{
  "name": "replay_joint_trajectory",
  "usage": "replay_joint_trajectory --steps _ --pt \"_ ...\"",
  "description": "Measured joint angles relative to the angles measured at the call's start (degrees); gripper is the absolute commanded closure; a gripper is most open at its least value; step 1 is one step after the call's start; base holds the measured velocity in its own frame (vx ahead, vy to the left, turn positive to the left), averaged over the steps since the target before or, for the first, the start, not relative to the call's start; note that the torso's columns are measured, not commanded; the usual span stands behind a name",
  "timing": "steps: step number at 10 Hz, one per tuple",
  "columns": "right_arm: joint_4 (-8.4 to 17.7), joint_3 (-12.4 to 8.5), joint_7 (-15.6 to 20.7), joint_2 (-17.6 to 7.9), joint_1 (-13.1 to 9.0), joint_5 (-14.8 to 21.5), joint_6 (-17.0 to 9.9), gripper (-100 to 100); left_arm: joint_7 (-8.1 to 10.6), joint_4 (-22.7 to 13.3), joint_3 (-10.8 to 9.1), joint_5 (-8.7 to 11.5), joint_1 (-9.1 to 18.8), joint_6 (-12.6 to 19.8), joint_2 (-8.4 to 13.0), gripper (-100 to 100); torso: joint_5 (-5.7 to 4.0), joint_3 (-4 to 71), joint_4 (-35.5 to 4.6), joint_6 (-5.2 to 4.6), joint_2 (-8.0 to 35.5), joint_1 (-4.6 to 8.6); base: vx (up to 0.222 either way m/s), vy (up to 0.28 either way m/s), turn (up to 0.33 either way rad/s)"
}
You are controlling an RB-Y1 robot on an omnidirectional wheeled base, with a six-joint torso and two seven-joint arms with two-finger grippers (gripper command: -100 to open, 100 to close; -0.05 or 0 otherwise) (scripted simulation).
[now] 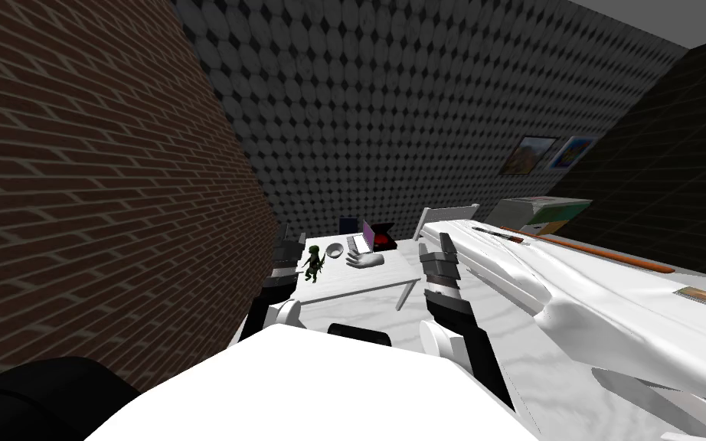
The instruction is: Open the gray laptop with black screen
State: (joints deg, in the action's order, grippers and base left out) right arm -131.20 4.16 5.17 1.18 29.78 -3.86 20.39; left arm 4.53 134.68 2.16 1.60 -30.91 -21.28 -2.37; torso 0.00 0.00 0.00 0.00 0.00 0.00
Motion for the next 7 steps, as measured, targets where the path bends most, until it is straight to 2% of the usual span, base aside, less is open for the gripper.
replay_joint_trajectory --steps 2,7 --pt "0.00 0.00 0.00 0.00 0.00 0.00 0.00 0 0.00 0.00 0.00 0.00 0.00 0.00 0.00 0 0.00 12.00 -6.00 0.00 5.97 0.00 0.000 0.000 0.000" --pt "-0.02 0.00 0.00 0.00 0.00 0.00 0.01 0 0.00 0.01 0.00 0.00 0.00 -0.01 0.00 0 0.00 53.81 -26.91 0.00 26.93 0.00 0.000 0.000 0.000"
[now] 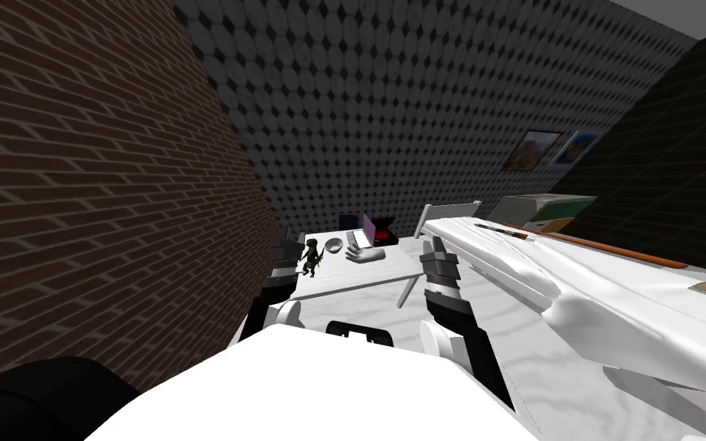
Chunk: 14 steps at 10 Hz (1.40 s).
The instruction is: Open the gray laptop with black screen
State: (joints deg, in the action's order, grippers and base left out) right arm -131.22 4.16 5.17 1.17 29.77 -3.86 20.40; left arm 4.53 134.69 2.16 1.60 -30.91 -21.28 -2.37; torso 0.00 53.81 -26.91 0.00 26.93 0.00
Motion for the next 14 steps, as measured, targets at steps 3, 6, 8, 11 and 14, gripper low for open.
replay_joint_trajectory --steps 3,6,8,11,14 --pt "0.00 0.00 0.00 0.00 0.00 0.00 0.00 -100 0.00 0.00 0.00 0.00 0.00 0.00 0.00 0 0.00 25.38 -12.69 0.00 12.69 0.00 0.002 -0.003 0.016" --pt "0.65 -0.86 -2.00 -3.78 -0.89 -0.98 -0.92 -100 0.00 -0.03 0.00 0.00 -0.01 0.01 0.00 0 -0.02 30.71 -15.30 0.00 15.29 0.06 0.001 -0.029 0.102" --pt "1.69 -1.78 -4.56 -6.07 -1.91 -2.13 -1.80 -100 0.00 -0.03 0.00 0.00 0.00 0.01 0.00 0 -0.01 30.76 -15.36 0.00 15.34 0.02 0.007 -0.043 0.151" --pt "3.00 -3.47 -8.97 -8.12 -3.69 -4.15 -3.85 -100 0.00 -0.03 -0.01 0.00 -0.01 0.01 0.00 0 0.00 30.76 -15.37 -0.02 15.36 -0.02 0.008 -0.047 0.123" --pt "4.57 -5.20 -13.32 -9.20 -5.63 -6.21 -5.73 -100 0.00 -0.03 -0.01 0.00 -0.01 0.01 0.00 0 0.00 30.75 -15.37 -0.03 15.37 -0.01 0.003 -0.050 0.149"
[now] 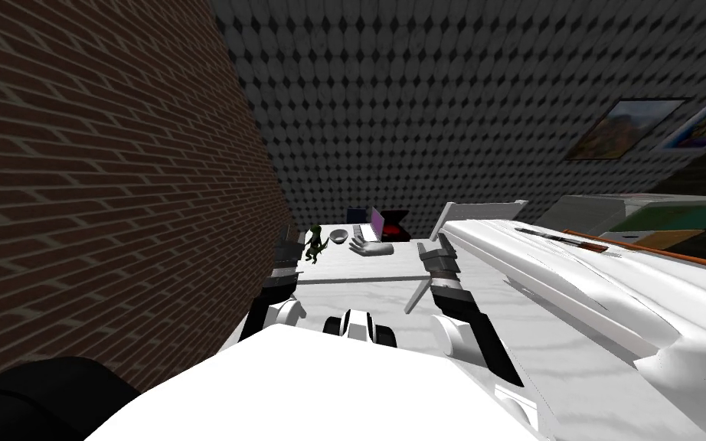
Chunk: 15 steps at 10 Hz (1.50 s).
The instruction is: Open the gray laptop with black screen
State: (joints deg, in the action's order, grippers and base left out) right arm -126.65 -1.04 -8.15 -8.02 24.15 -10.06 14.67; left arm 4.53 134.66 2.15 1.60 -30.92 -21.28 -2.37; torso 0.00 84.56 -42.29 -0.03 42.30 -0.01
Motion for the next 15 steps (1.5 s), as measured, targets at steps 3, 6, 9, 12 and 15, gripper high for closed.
replay_joint_trajectory --steps 3,6,9,12,15 --pt "1.25 -1.50 -4.17 -0.59 -1.50 -1.91 -1.61 -100 0.00 0.00 0.00 0.00 0.00 0.00 0.00 0 0.01 0.01 0.00 0.04 -0.01 0.00 0.003 -0.036 0.099" --pt "2.53 -2.82 -8.03 -0.92 -3.02 -3.56 -3.19 -100 0.00 0.00 0.00 0.00 0.00 0.00 0.00 0 0.00 0.01 0.00 0.00 -0.01 0.02 0.002 -0.043 0.134" --pt "4.09 -4.56 -12.37 -1.24 -4.80 -5.72 -5.08 -100 0.00 0.00 0.00 0.00 0.01 0.00 0.00 0 0.00 0.00 0.00 0.05 0.00 -0.01 -0.002 -0.043 0.147" --pt "5.51 -6.34 -16.99 -1.77 -6.48 -7.78 -6.90 -100 0.00 0.00 0.00 0.00 0.00 0.00 0.00 0 0.00 0.01 0.01 0.01 -0.02 0.01 -0.003 -0.049 0.156" --pt "7.60 -8.38 -21.83 -2.06 -8.86 -10.20 -9.09 -100 0.00 0.00 0.00 0.00 0.00 0.00 0.00 0 0.00 0.00 0.00 0.05 -0.01 0.00 -0.007 -0.051 0.135"
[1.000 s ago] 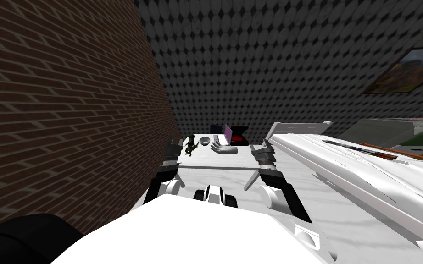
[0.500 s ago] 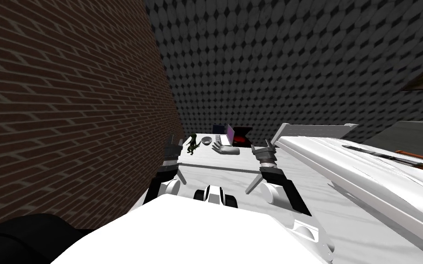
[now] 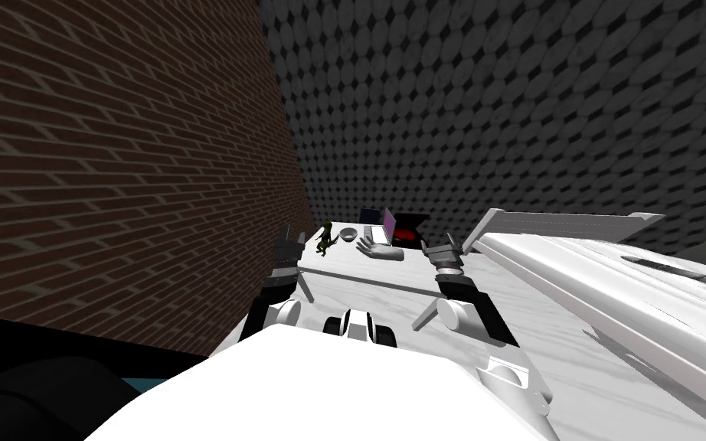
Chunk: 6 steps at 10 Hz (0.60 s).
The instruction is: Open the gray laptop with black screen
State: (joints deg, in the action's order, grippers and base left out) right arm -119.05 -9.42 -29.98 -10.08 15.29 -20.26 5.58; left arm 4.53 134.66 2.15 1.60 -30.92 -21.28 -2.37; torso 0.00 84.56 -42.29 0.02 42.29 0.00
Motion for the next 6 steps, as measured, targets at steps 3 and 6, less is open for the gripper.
replay_joint_trajectory --steps 3,6 --pt "1.55 -1.68 -4.80 -0.11 -1.81 -2.02 -2.03 -100 0.00 0.00 0.00 0.00 -0.01 0.00 0.00 0 0.00 0.01 0.01 -0.06 0.00 -0.01 -0.006 -0.050 0.168" --pt "4.00 -3.81 -9.90 -0.46 -4.15 -4.64 -4.07 -100 0.00 0.00 0.00 0.00 0.00 0.00 0.00 0 -0.01 0.00 0.00 0.00 0.00 0.03 -0.013 -0.054 0.140"
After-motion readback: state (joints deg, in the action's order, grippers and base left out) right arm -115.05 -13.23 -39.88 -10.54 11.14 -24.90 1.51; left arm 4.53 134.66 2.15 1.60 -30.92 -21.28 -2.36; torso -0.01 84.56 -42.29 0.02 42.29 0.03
